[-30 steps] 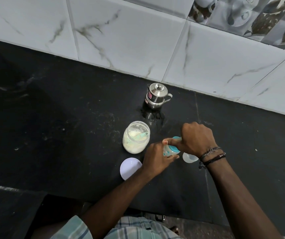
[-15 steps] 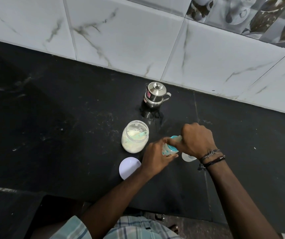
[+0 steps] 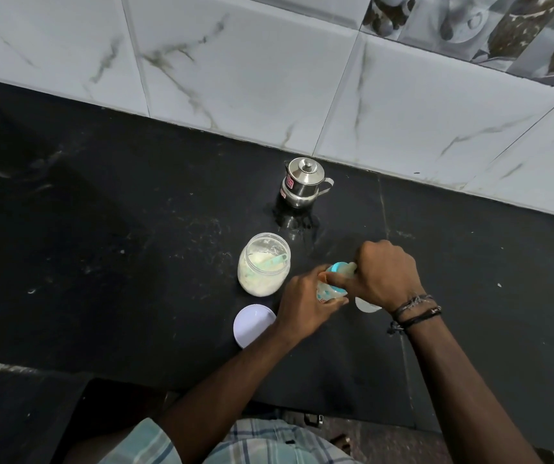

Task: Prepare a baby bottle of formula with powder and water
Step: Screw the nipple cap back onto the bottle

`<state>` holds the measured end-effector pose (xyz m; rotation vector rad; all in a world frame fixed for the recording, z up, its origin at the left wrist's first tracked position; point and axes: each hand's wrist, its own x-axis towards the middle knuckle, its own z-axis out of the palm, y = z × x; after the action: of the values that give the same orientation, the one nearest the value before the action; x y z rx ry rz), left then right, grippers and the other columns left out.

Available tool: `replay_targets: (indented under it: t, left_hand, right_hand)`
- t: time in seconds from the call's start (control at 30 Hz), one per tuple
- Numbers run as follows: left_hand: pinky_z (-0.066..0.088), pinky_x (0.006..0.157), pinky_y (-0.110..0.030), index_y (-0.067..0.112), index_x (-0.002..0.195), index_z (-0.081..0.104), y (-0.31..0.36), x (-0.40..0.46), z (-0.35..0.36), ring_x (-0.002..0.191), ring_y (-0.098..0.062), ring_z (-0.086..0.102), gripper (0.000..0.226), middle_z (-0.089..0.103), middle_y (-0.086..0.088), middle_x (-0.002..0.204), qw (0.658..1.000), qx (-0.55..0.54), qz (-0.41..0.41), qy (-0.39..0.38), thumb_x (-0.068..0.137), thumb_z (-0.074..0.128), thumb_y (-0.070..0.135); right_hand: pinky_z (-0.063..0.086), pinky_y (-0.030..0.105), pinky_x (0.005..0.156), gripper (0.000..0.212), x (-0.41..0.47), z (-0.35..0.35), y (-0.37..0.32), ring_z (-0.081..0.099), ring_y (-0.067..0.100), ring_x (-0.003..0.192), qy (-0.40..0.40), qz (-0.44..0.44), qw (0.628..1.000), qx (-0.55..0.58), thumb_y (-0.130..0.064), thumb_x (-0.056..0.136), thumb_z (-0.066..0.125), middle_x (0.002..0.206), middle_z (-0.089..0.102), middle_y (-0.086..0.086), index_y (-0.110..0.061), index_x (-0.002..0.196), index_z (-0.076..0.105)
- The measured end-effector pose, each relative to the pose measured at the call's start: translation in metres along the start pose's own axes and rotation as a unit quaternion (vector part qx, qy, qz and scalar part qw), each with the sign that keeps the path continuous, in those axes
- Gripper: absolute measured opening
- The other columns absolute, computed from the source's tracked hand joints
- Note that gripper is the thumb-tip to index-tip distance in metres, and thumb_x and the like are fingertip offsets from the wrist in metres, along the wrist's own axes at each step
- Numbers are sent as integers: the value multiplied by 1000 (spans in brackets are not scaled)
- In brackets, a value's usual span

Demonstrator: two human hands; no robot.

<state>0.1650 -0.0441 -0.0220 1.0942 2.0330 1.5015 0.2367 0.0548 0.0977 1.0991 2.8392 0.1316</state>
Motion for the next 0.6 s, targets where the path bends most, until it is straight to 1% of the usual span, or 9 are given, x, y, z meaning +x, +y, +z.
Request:
replay_targets:
  t: [0.03, 0.1, 0.17, 0.23, 0.27, 0.33, 0.43, 0.5, 0.6]
  left_hand:
    - [55, 90, -34, 17, 128, 64, 0, 0, 0, 102, -16, 70, 63, 74, 0, 113, 1000, -1, 0, 2, 71, 88, 31]
    - [55, 89, -34, 18, 127, 64, 0, 0, 0, 100, -16, 70, 63, 75, 0, 112, 1000, 2, -1, -1, 71, 88, 32]
    - [56, 85, -36, 17, 125, 65, -1, 1, 0, 96, -17, 71, 60, 75, 0, 107, 1000, 8, -2, -4, 70, 87, 32]
    - [56, 84, -36, 16, 124, 65, -1, 1, 0, 96, -19, 71, 60, 75, -1, 107, 1000, 13, -3, -5, 70, 86, 30]
    - [56, 85, -36, 15, 125, 64, -1, 1, 0, 97, -19, 70, 60, 75, -1, 108, 1000, 12, -5, -8, 70, 86, 29]
    - [56, 85, -37, 16, 126, 64, 0, 0, -1, 97, -18, 71, 60, 75, -1, 108, 1000, 9, -6, -11, 71, 85, 28]
    - [56, 83, -38, 16, 125, 64, 2, 1, -1, 96, -18, 71, 59, 75, 0, 107, 1000, -2, -13, -14, 72, 85, 28]
    - [56, 84, -40, 15, 126, 64, 2, 1, -1, 97, -21, 71, 59, 75, -3, 108, 1000, 0, -16, -13, 72, 86, 27]
    - [55, 86, -40, 13, 126, 64, 4, 1, -1, 99, -23, 71, 60, 75, -4, 110, 1000, 4, -15, -8, 72, 86, 26]
  right_hand:
    - [32, 27, 51, 72, -1, 1, 0, 49, 22, 57, 8, 8, 1000, -8, -85, 64, 58, 58, 40, -2, -17, 56, 36]
    - [34, 27, 52, 71, -3, 2, 5, 51, 22, 59, -2, 9, 1000, 12, -88, 62, 54, 64, 51, -1, -18, 62, 45]
    - [47, 31, 61, 62, -5, 1, 9, 63, 24, 76, -40, -31, 997, 57, -80, 65, 63, 86, 66, 0, -22, 89, 63]
    - [53, 35, 73, 57, -7, -1, 10, 67, 26, 93, -61, -64, 993, 80, -62, 71, 72, 103, 70, 0, -29, 115, 61]
    - [53, 35, 73, 52, -8, 0, 10, 67, 27, 94, -53, -69, 993, 78, -57, 73, 73, 105, 71, 0, -29, 116, 61]
    - [52, 33, 68, 42, -7, 4, 7, 67, 26, 87, -25, -54, 995, 78, -55, 73, 70, 96, 71, 1, -26, 103, 66]
    - [43, 30, 57, 47, -5, 13, 5, 62, 25, 73, 8, -12, 997, 78, -62, 72, 67, 81, 66, 2, -17, 81, 63]
    - [31, 27, 50, 51, -6, 18, 1, 53, 23, 61, 32, 9, 996, 79, -64, 71, 66, 70, 59, 2, -16, 67, 51]
    - [16, 24, 44, 60, -9, 19, -4, 40, 20, 52, 52, 25, 995, 76, -65, 70, 67, 55, 36, -6, -21, 55, 30]
